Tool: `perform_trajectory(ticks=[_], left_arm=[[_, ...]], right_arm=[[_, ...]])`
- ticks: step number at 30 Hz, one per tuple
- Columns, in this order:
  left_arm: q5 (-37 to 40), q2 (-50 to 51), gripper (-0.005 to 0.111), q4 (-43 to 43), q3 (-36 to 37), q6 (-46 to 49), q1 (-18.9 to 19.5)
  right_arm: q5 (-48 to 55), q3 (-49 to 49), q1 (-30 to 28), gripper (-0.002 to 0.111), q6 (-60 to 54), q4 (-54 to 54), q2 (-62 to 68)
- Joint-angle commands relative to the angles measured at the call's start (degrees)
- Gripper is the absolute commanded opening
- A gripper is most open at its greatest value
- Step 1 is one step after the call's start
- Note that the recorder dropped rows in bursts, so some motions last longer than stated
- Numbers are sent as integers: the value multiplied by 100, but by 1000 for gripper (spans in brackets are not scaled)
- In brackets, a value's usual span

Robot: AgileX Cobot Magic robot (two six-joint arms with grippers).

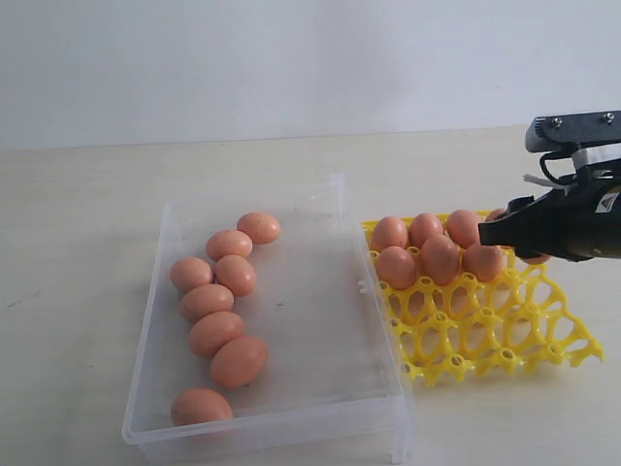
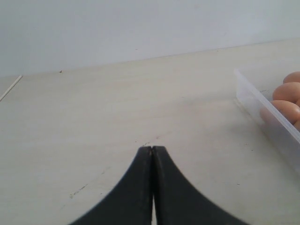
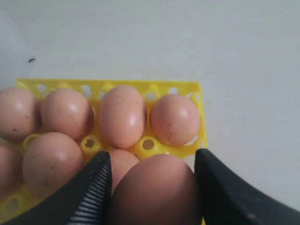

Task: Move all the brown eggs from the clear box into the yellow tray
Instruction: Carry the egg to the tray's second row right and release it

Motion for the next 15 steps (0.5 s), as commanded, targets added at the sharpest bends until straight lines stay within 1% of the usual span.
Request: perform_trajectory(ticks=[1, 15], left_arm=[[-77, 4, 0, 8, -23, -35, -8], [-77, 4, 0, 8, -23, -35, -8]], right_arm=[[-223, -16, -198, 0, 16, -5, 246], [-1003, -16, -292, 0, -102, 149, 665]])
